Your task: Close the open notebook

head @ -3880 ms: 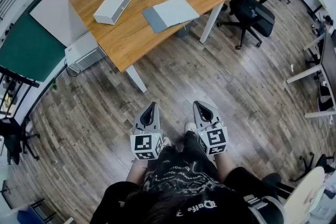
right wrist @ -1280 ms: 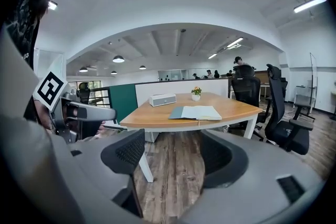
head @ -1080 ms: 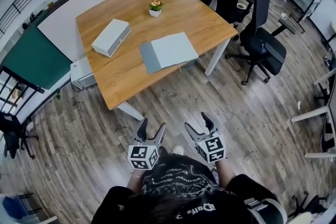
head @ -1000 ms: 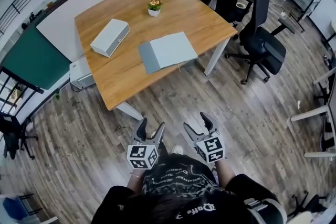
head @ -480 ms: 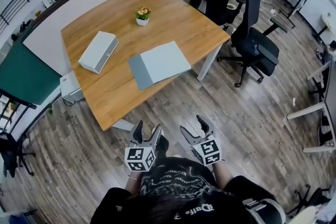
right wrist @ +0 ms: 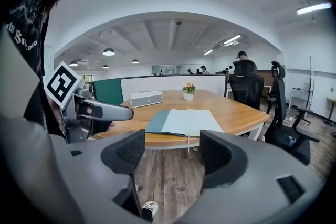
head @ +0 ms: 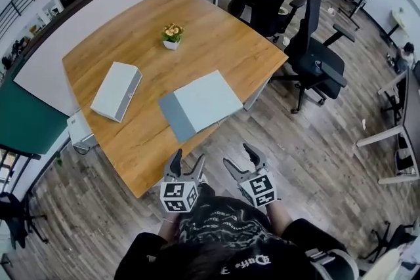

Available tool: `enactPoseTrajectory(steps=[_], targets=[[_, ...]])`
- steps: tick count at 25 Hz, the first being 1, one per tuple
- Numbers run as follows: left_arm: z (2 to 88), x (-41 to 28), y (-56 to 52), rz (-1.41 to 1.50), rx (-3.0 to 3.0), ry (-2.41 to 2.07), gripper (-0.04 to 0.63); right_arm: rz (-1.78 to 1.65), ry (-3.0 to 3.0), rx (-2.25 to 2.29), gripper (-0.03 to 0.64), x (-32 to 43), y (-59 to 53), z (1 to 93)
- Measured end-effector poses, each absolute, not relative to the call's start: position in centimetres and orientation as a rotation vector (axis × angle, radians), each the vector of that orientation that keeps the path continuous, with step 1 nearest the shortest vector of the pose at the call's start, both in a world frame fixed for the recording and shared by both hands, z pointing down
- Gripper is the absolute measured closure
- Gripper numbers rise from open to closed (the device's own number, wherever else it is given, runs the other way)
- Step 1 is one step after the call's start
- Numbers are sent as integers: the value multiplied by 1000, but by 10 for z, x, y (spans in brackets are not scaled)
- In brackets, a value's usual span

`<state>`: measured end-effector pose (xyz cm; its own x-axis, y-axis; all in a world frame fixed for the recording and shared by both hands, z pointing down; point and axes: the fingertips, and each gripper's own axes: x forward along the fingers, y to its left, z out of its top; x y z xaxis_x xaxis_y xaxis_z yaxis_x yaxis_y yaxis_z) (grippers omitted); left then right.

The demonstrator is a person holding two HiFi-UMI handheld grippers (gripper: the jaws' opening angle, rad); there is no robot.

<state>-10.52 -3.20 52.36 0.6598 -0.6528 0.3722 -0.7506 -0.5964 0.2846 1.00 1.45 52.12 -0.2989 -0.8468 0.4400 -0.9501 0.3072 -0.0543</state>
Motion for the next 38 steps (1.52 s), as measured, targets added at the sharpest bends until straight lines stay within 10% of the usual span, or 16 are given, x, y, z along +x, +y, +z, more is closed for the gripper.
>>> enactPoseTrajectory(steps=[38], targets=[[571, -105, -170, 459, 2083, -1360, 249, 446, -2393, 1296, 368, 40, -169, 542]])
